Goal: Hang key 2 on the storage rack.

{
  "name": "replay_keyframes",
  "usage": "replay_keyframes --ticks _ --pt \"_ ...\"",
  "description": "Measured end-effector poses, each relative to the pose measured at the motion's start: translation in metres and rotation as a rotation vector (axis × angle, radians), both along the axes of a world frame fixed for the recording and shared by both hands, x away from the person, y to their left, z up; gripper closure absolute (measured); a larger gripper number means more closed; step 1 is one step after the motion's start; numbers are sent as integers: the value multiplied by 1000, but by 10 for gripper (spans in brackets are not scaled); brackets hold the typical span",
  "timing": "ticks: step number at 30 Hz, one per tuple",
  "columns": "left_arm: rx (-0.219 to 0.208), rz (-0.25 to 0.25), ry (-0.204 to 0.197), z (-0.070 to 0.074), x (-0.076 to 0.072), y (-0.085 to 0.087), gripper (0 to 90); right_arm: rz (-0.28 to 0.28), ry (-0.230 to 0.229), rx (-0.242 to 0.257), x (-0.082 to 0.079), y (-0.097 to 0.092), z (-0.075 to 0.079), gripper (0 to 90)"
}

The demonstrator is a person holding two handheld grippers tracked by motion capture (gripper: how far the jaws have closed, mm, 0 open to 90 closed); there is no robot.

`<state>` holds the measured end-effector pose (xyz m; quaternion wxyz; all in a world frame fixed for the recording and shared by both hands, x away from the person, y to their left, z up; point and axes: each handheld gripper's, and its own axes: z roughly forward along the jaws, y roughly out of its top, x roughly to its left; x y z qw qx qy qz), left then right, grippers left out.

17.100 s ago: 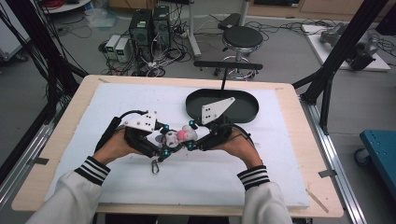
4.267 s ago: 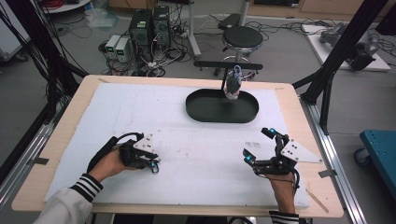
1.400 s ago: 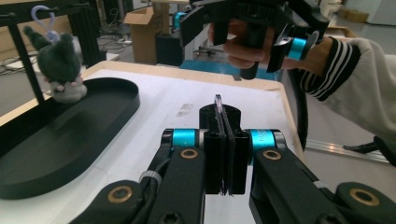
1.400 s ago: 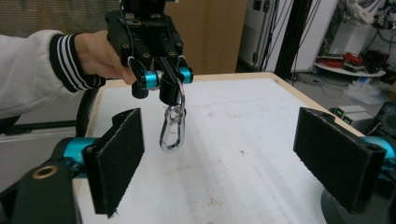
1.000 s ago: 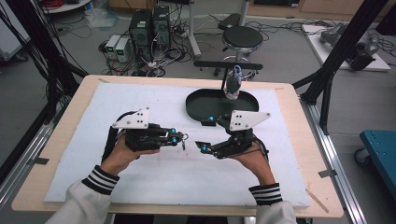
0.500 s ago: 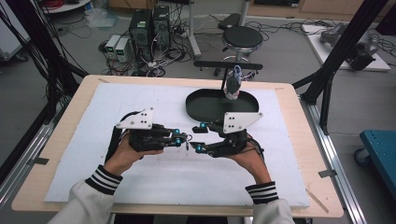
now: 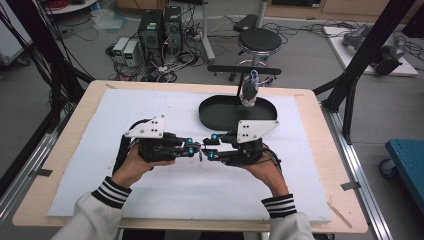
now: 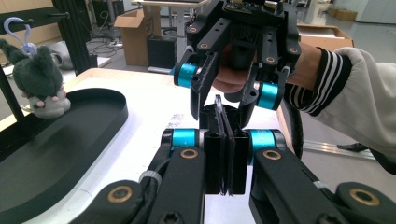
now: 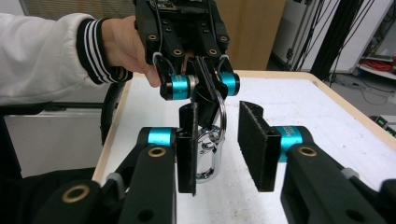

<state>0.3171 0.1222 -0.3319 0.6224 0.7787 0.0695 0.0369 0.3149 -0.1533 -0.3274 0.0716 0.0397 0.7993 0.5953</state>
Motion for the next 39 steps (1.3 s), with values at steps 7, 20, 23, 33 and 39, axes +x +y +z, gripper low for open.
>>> replay_keyframes --ticks 7,20,23,33,39 --pt "-4 4 2 0 0 0 879 4 -11 -1 -1 0 1 751" --pt "-8 -1 0 -1 1 -1 880 4 -3 6 1 -1 0 824" --pt "-7 0 -5 -1 1 -1 879 -2 5 4 1 -1 0 852" --pt "4 10 -1 -1 3 0 846 2 26 -3 2 0 0 883" --pt "-8 27 2 -2 3 1 739 -6 26 -11 1 -1 1 884"
